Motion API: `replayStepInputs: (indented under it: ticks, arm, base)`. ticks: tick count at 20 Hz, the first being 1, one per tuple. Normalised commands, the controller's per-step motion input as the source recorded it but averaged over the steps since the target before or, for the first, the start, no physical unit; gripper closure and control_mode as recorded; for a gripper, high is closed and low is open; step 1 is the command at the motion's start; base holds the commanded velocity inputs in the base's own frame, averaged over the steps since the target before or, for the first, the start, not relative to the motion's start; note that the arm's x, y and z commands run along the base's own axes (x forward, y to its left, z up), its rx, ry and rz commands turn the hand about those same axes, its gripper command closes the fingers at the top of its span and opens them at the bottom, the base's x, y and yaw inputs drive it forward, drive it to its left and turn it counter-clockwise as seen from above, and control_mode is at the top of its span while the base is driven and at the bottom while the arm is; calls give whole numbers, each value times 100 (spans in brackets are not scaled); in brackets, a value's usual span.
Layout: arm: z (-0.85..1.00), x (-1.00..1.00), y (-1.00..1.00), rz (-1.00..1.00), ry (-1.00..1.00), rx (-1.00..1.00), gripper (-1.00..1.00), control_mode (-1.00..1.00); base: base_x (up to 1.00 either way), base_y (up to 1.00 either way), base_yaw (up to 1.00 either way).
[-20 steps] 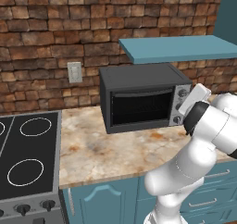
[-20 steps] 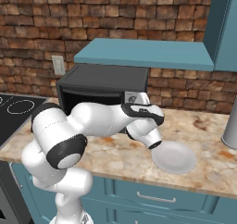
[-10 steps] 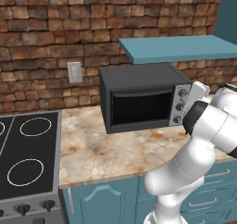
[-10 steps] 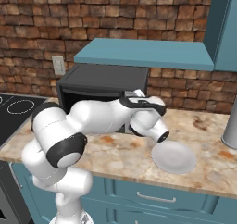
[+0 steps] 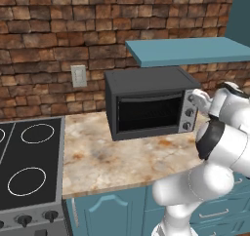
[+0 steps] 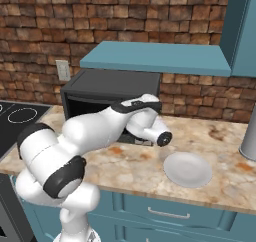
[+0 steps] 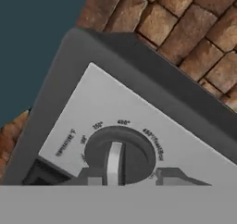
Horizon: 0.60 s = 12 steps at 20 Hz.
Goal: Pull the toaster oven rack outwards. Pick up the baguette from the plate and place it on the toaster oven rack. Close the toaster oven door fully and set the temperature to the lowest setting.
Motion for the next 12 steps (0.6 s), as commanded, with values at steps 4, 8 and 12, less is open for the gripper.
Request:
replayStepInputs:
  ticks: [4,8,12]
  arm:
    - [5,60,35,-24,-46,-75,100,-100]
    - [0,69,19,-16,-51,-72,100,-100]
    - [5,81,3,-8,-48,-70,100,-100]
  base:
    - [0,0,0]
    - [0,0,0]
    - [0,0,0]
